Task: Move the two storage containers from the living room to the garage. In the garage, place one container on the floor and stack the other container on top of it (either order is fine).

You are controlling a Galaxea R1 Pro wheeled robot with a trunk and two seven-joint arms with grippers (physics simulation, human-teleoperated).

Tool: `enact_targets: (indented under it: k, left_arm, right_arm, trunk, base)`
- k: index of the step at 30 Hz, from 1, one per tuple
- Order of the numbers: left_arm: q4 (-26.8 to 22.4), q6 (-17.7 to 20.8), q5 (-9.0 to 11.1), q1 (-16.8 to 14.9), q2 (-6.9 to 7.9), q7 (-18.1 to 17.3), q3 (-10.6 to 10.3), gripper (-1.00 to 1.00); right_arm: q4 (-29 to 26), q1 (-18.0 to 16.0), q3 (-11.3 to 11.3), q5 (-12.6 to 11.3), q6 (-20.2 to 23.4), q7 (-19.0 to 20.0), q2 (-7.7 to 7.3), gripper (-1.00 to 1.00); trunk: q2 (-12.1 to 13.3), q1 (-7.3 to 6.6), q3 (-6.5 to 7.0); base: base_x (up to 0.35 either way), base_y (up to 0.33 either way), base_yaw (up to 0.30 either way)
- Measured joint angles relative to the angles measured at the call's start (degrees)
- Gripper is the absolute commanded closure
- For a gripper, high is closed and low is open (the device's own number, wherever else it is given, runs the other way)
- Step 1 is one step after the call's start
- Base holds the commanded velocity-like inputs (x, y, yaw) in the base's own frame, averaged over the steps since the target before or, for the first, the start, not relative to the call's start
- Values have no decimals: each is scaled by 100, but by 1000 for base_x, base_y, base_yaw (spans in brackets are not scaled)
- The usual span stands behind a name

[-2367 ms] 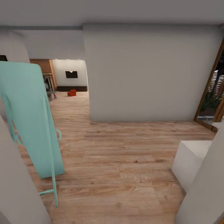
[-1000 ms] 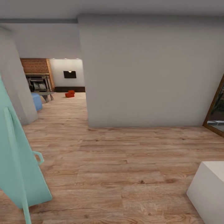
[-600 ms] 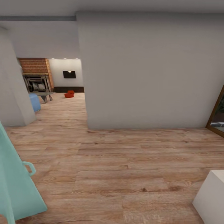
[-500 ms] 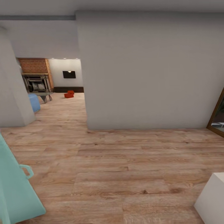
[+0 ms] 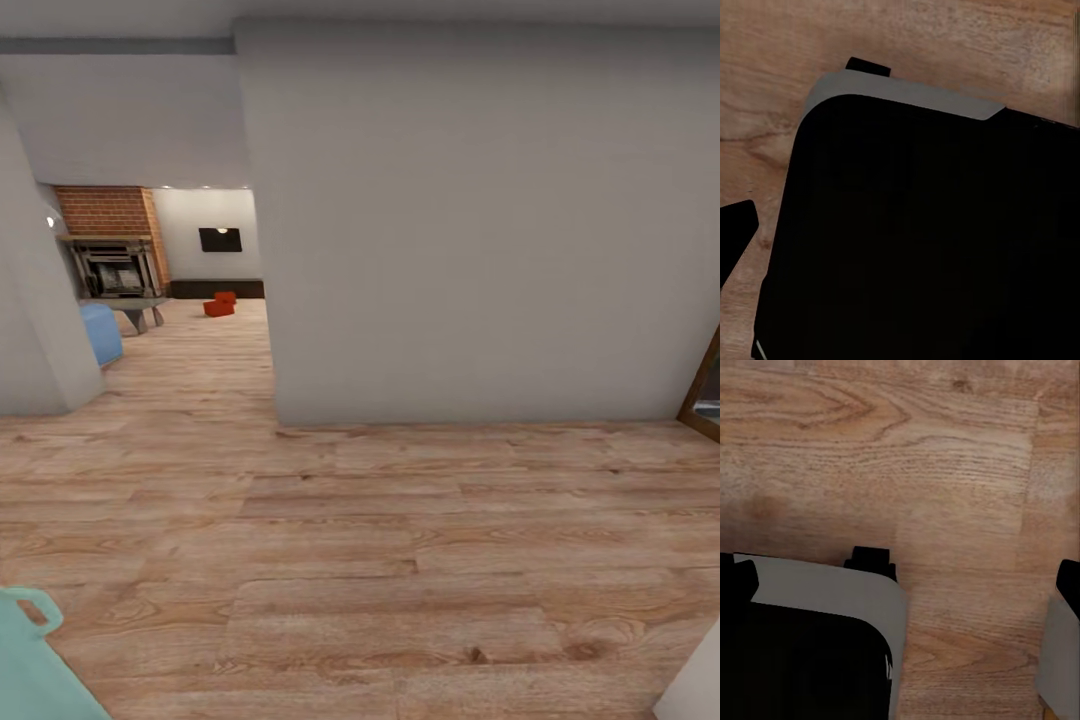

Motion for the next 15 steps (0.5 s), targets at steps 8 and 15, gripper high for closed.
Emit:
enact_targets:
  k: [8, 15]
  left_arm:
    - [0, -3, 2, 0, 6, -2, 1, -100]
    - [0, -5, 2, 0, 9, 2, -1, -100]
  right_arm:
    - [1, 0, -11, -45, -5, -3, 0, -100]
    - [-1, 0, 3, 0, -10, 0, 0, -100]
  trunk:
    - [0, 0, 0]
    - [0, 0, 0]
  base:
    - [326, 0, 0]
    - [326, 0, 0]
